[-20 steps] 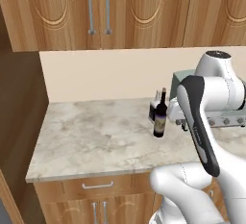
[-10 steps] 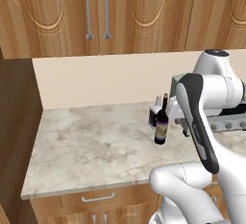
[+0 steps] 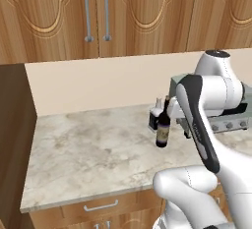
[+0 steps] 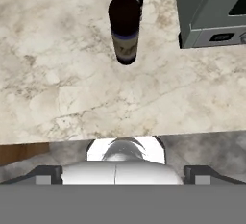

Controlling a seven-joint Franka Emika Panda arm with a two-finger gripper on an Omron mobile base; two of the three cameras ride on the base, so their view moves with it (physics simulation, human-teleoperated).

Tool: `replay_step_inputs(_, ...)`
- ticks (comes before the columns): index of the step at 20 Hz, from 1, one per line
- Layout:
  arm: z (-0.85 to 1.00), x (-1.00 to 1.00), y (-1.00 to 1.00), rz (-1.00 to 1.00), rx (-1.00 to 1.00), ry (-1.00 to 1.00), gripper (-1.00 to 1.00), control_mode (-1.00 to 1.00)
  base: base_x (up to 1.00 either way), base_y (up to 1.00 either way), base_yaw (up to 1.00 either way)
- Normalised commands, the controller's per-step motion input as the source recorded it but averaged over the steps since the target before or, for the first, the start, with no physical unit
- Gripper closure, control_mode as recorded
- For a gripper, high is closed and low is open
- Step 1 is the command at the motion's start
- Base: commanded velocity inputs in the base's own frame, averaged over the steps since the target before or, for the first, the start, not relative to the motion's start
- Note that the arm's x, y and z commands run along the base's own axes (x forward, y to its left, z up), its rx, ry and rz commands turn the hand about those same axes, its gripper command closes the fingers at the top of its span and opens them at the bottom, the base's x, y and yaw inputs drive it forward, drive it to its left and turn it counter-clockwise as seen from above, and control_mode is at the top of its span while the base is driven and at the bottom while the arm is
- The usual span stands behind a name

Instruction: Move the drinks to the dining counter.

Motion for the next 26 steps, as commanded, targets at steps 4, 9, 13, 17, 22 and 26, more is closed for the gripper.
replay_step_inputs(4, -0.05, 0.91, 0.0, 0.0, 0.0, -0.01, -1.0, -1.0, 0.0, 0.0, 0.0)
replay_step_inputs(9, -0.16, 0.63, 0.0, 0.0, 0.0, -0.07, -1.0, -1.0, 0.0, 0.0, 0.0)
replay_step_inputs(13, -0.28, 0.25, 0.0, 0.0, 0.0, -0.1, -1.0, -1.0, 0.0, 0.0, 0.0)
replay_step_inputs(17, -0.29, 0.12, 0.0, 0.0, 0.0, -0.16, -1.0, -1.0, 0.0, 0.0, 0.0)
replay_step_inputs(22, -0.33, 0.02, 0.0, 0.0, 0.0, -0.23, -1.0, -1.0, 0.0, 0.0, 0.0)
replay_step_inputs(26, -0.18, 0.09, 0.0, 0.0, 0.0, -0.23, -1.0, -1.0, 0.0, 0.0, 0.0)
